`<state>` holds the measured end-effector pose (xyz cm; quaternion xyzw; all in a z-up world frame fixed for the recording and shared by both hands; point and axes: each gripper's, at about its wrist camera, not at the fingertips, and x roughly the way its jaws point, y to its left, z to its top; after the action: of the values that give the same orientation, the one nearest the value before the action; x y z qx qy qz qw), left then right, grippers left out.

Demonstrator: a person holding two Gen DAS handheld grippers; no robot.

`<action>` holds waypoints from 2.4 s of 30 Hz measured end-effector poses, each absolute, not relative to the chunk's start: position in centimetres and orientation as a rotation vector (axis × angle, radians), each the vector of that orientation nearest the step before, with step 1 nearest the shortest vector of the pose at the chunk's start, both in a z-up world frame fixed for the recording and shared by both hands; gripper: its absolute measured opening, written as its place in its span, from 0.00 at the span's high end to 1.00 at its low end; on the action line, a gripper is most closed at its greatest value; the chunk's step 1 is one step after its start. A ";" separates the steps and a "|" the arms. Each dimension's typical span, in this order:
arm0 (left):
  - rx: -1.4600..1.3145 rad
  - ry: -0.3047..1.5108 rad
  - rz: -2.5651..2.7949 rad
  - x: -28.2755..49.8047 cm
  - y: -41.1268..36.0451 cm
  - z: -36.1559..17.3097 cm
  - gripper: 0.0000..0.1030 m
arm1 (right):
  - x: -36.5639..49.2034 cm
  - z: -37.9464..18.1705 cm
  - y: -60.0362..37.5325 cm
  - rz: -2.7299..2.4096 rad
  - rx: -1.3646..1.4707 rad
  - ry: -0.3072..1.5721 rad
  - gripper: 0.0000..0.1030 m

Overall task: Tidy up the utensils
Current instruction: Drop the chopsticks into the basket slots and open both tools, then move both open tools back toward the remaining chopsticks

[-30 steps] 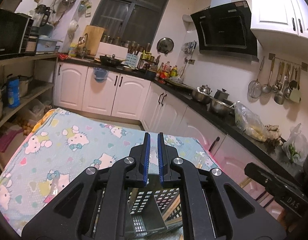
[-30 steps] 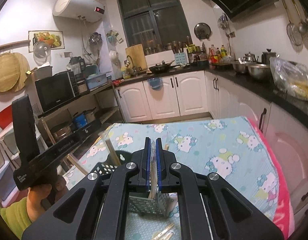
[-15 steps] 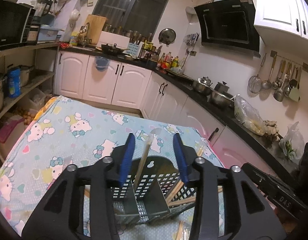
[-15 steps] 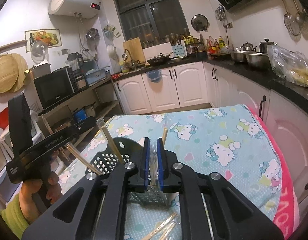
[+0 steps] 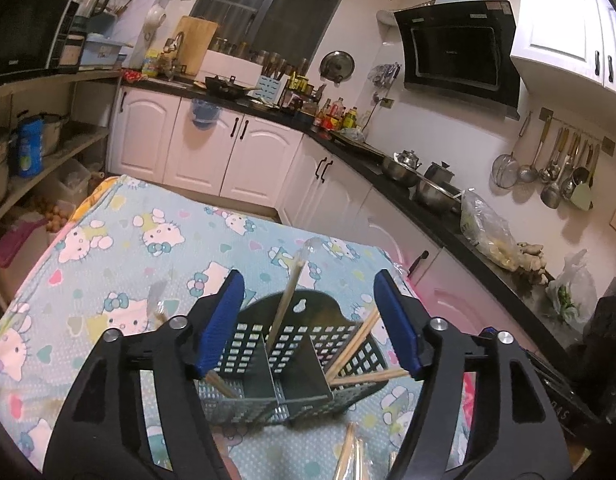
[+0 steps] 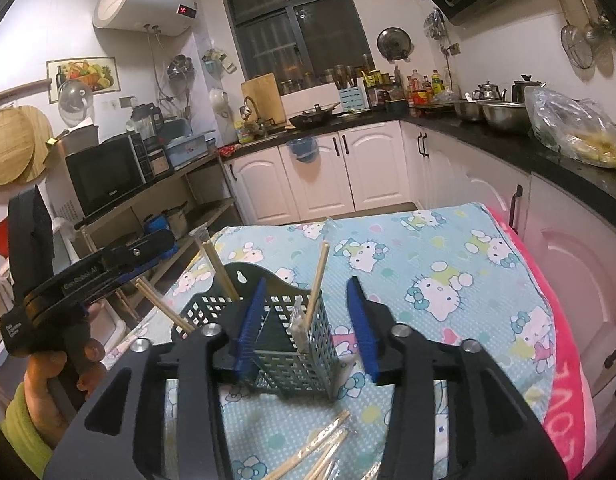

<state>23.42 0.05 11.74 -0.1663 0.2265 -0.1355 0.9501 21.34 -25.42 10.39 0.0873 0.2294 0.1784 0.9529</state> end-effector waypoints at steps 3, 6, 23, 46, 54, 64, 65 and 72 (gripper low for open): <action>-0.346 0.465 -0.279 22.7 0.2 11.8 0.35 | 20.8 10.2 -25.6 0.358 0.172 0.470 0.53; -0.354 0.467 -0.290 21.7 0.2 11.7 0.29 | 20.1 10.1 -25.8 0.353 0.172 0.475 0.49; -0.360 0.499 -0.275 17.3 1.2 10.2 0.11 | 16.2 9.2 -25.3 0.340 0.105 0.476 0.44; -0.376 0.564 -0.238 13.5 3.0 7.3 0.11 | 12.6 7.4 -25.0 0.355 0.072 0.528 0.43; -0.372 0.605 -0.228 12.6 3.1 5.7 0.11 | 12.0 5.7 -24.9 0.363 0.076 0.577 0.44; -0.372 0.669 -0.214 11.9 3.3 3.4 0.11 | 12.1 3.6 -24.7 0.379 0.075 0.647 0.44; -0.372 0.676 -0.212 11.9 3.3 3.2 0.11 | 12.2 3.3 -24.6 0.379 0.075 0.658 0.44; -0.368 0.736 -0.192 12.1 3.5 1.1 0.11 | 13.2 1.4 -24.2 0.391 0.071 0.726 0.50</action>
<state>12.07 3.50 1.14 -0.1784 0.3571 -0.0931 0.9121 13.18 -24.22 1.42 0.0344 0.3529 0.1901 0.9155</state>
